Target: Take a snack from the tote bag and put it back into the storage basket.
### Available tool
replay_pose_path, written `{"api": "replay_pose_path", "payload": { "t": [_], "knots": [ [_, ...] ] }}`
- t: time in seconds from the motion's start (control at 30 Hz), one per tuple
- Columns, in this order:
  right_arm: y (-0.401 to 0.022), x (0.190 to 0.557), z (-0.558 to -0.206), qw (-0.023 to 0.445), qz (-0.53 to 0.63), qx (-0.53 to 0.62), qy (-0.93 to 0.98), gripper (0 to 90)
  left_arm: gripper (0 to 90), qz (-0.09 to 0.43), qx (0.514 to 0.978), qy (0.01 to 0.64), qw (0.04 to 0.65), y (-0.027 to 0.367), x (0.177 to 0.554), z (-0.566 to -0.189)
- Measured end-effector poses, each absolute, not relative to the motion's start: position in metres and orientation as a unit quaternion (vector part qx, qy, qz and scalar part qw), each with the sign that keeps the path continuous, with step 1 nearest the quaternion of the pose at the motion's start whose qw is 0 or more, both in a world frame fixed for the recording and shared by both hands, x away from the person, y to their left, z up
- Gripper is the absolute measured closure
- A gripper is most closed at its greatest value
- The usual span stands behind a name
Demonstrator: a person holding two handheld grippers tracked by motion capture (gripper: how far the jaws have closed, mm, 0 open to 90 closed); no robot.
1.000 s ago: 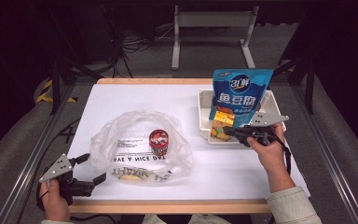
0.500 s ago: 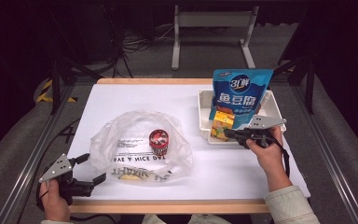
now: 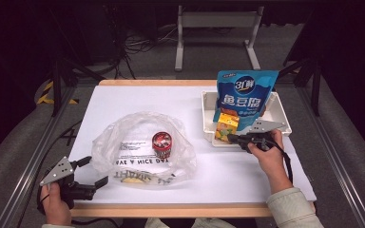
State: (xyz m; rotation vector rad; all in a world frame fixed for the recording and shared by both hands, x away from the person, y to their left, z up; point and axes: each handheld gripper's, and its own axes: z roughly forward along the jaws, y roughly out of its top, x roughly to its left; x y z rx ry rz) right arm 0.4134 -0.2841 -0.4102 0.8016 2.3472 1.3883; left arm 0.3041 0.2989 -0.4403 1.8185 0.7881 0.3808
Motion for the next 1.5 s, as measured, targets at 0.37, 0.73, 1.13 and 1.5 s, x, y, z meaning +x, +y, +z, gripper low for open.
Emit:
{"api": "replay_pose_path", "payload": {
  "t": [0.37, 0.73, 1.13, 1.5],
  "knots": [
    [-0.285, 0.418, -0.418, 0.166, 0.459, 0.299, 0.82, 90.0, 0.6, 0.16, 0.763, 0.33, 0.532, 0.299, 0.304, -0.44],
    [-0.287, 0.42, -0.421, 0.178, 0.439, 0.324, 0.819, 90.0, 0.6, 0.16, 0.762, 0.33, 0.533, 0.299, 0.304, -0.44],
    [-0.292, 0.423, -0.423, 0.185, 0.434, 0.347, 0.81, 90.0, 0.6, 0.16, 0.763, 0.33, 0.533, 0.299, 0.304, -0.44],
    [-0.294, 0.427, -0.427, 0.182, 0.433, 0.359, 0.806, 90.0, 0.6, 0.16, 0.763, 0.33, 0.532, 0.299, 0.304, -0.44]
  ]
}}
